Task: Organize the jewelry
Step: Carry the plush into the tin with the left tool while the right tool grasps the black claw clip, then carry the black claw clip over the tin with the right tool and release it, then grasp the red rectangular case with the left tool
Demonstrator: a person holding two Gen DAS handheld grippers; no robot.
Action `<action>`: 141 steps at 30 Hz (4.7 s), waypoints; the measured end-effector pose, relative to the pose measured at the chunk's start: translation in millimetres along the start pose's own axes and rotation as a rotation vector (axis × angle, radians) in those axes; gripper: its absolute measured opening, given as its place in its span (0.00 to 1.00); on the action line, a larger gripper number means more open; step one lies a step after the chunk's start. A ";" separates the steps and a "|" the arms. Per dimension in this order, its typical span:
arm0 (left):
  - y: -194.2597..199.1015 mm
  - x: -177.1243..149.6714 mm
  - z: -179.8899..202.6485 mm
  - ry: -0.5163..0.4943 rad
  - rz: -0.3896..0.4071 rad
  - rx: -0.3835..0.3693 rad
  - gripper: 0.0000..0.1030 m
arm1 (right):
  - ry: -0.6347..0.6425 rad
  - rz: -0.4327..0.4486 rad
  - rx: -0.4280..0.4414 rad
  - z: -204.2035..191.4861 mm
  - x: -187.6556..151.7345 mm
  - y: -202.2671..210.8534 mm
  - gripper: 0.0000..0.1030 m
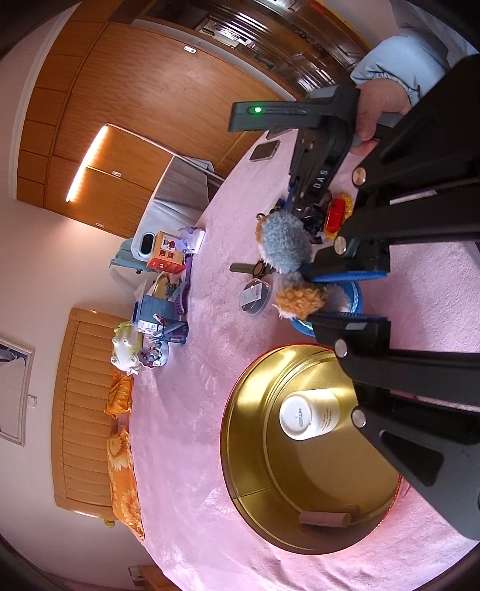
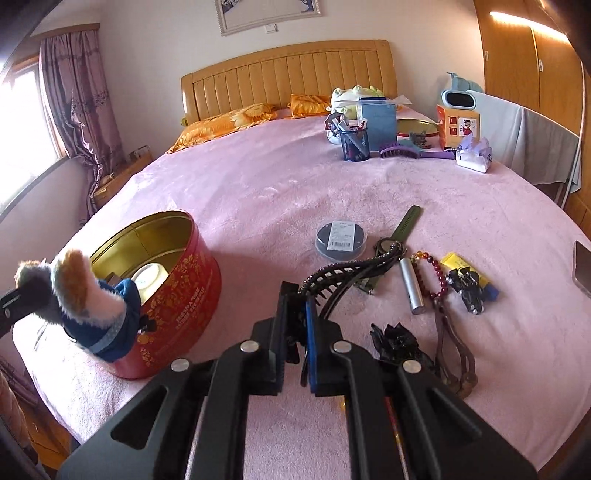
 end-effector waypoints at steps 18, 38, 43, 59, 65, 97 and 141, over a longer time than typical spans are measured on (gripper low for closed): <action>37.8 41.1 -75.3 0.060 0.068 0.240 0.13 | 0.135 0.063 0.149 -52.6 -20.1 32.0 0.10; -35.1 -26.3 -187.5 0.237 -0.225 0.445 0.13 | 0.124 0.069 0.161 -40.7 -23.8 35.6 0.10; -38.8 -33.3 -190.7 0.229 -0.259 0.480 0.13 | 0.105 0.072 0.165 -32.0 -24.9 35.9 0.10; 7.8 -10.2 -168.4 0.196 -0.093 0.503 0.74 | 0.140 0.087 0.138 -45.6 -15.4 40.2 0.10; 13.5 -5.1 -153.6 0.220 -0.066 0.410 0.78 | 0.198 0.158 0.148 -76.0 17.9 56.9 0.10; 70.3 -17.0 -178.8 0.316 0.237 0.223 0.93 | 0.436 0.010 0.219 -262.4 69.7 -58.6 0.11; 34.5 -30.5 -98.4 0.140 0.057 0.172 0.93 | 0.347 0.160 -0.108 -94.7 46.0 -7.5 0.95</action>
Point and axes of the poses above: each gripper's, at about its wrist camera, not at the fingertips, and y roughly against the way its jaws point, z to its right, x to its top, the point moved 8 cm from there along -y, roughly the way its jaws point, and after that the axes turned 3 degrees about -x, right-handed, at the moved point
